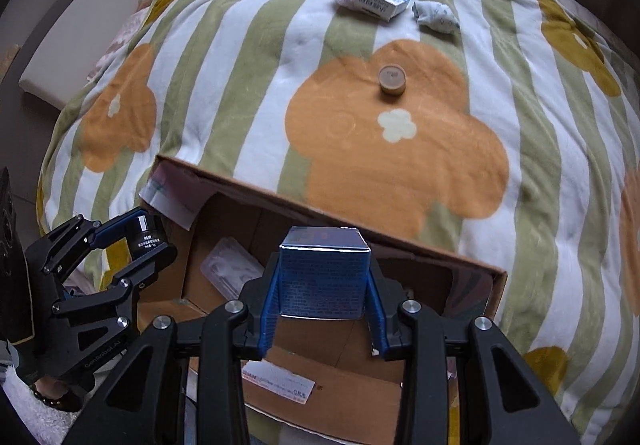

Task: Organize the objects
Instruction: 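Carry both items into the cardboard box and open both tools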

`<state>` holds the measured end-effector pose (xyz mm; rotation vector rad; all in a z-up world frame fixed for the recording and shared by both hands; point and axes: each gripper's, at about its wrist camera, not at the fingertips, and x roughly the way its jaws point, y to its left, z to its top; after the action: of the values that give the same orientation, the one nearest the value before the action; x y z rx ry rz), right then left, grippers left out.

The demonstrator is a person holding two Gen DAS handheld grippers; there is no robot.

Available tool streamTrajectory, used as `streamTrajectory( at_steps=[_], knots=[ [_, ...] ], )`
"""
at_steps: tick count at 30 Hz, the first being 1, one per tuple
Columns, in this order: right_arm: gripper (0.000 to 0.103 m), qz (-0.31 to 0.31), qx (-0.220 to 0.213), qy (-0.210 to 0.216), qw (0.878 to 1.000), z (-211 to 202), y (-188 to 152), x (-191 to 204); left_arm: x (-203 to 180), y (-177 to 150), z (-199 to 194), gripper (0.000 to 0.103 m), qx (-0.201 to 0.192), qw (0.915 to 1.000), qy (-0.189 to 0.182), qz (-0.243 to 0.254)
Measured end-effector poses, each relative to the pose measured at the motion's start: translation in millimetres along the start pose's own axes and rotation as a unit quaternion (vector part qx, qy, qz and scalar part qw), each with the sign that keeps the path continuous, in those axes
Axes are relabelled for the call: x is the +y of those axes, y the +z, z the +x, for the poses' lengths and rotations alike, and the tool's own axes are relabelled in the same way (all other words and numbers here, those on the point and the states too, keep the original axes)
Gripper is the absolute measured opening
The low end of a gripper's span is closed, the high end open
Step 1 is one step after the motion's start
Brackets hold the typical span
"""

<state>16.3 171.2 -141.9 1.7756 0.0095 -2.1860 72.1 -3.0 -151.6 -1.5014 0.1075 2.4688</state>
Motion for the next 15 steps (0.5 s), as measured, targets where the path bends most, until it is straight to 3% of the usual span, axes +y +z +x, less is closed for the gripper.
streamTrajectory(
  at_steps=[15],
  knots=[
    [0.035, -0.030, 0.015, 0.012, 0.999, 24, -20, 4, -3, -22, 24, 0.041, 0.028, 0.9994, 0.019, -0.003]
  ],
)
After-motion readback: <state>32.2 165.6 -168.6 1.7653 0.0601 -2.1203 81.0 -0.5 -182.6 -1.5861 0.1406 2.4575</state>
